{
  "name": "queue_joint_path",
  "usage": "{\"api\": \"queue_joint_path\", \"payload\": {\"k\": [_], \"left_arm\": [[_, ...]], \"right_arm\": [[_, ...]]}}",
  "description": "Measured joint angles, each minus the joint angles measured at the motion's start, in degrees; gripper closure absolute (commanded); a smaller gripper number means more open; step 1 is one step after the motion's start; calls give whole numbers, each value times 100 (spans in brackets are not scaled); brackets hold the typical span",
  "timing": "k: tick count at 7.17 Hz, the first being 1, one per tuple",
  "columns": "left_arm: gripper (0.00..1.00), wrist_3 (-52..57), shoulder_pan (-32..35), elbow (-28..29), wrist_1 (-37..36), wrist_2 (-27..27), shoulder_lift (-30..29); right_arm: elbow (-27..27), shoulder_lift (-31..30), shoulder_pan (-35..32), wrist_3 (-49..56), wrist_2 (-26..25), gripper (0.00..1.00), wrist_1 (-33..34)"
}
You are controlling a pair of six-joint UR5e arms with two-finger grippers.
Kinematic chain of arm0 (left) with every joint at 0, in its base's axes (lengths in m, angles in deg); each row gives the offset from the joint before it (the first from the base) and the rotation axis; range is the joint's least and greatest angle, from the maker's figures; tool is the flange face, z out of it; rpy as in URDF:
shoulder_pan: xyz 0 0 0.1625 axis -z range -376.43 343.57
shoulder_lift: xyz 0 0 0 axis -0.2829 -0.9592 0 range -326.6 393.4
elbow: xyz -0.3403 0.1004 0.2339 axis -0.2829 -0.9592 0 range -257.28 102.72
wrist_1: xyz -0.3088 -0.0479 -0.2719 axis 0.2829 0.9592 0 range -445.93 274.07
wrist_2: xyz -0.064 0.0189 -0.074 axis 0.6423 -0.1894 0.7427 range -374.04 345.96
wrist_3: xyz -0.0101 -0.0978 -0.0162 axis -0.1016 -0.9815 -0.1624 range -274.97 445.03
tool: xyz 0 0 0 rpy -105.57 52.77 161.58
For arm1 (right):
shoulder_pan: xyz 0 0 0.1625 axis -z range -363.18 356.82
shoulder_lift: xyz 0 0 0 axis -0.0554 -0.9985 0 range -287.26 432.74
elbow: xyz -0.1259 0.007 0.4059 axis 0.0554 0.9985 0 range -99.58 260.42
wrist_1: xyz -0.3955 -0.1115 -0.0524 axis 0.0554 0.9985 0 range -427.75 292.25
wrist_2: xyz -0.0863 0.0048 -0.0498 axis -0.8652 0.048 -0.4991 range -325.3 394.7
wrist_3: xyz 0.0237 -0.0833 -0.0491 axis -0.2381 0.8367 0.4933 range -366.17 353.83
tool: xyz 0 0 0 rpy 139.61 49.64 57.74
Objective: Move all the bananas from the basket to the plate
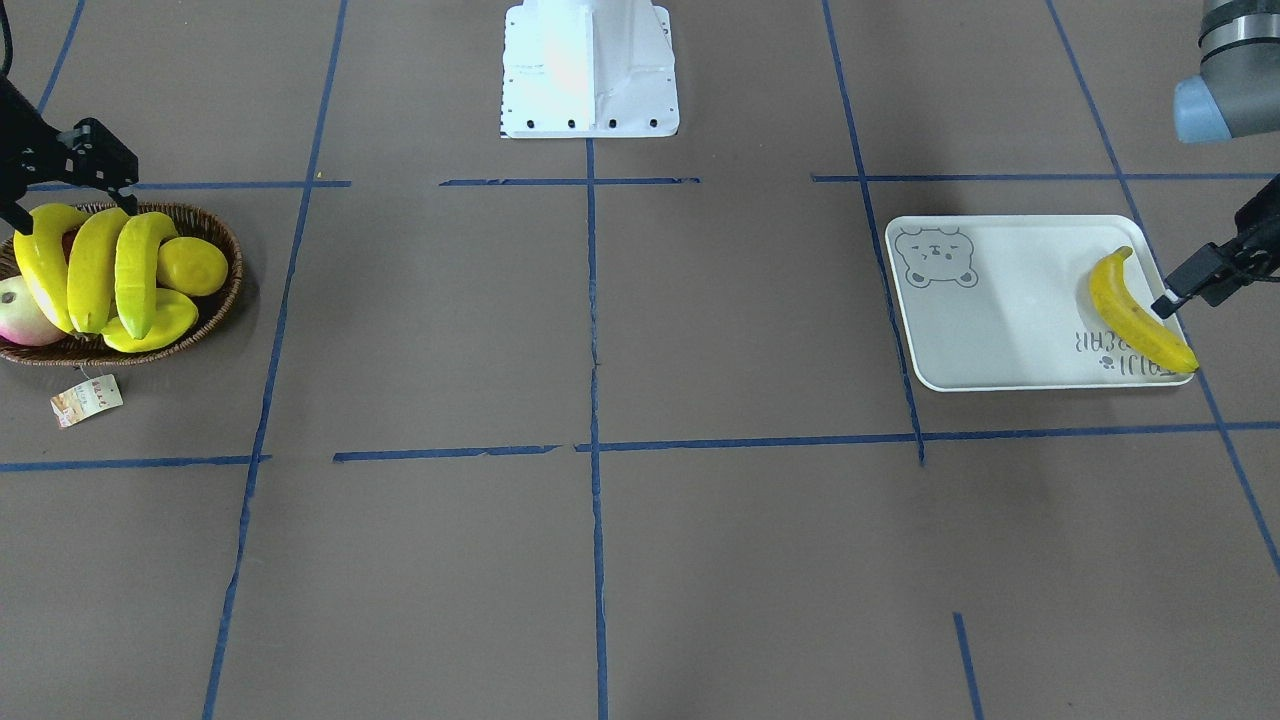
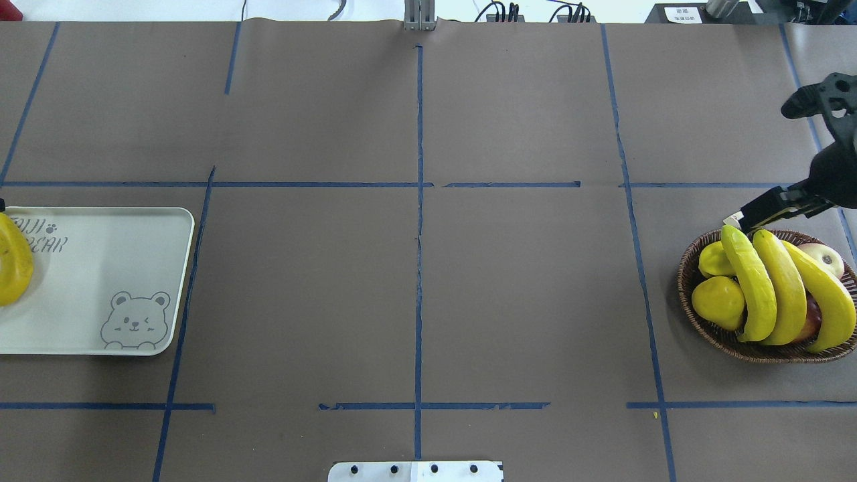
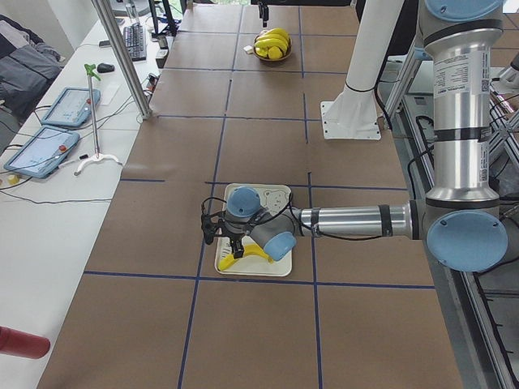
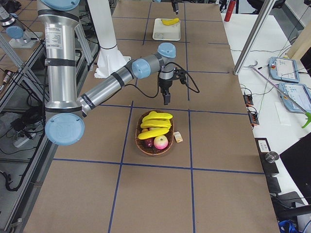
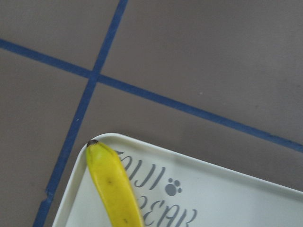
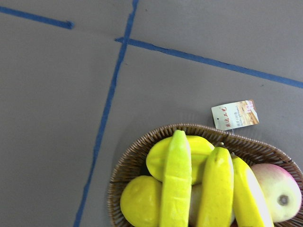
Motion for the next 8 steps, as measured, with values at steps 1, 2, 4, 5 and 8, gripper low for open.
{"api": "queue_joint_path", "payload": {"k": [1,2,4,5,8], "left_arm": [[0,-1,2,-186,0,0,-14],[0,-8,1,-284,3,7,-15],[0,-12,-5,-338,6,13,-17],[0,-13,-6,-340,6,17,-16],[0,-13,1,-360,14,21,8]], "right_arm": [[8,-492,-119,314,44,0,-374],[134,-1024,-168,397,80,0,-1136],[619,-1829,-194,-57,176,0,-3001],[948,-2113,-196,-389,269,0,-3997],[2257,-2349,-183,-1294,591,1,-6553]]}}
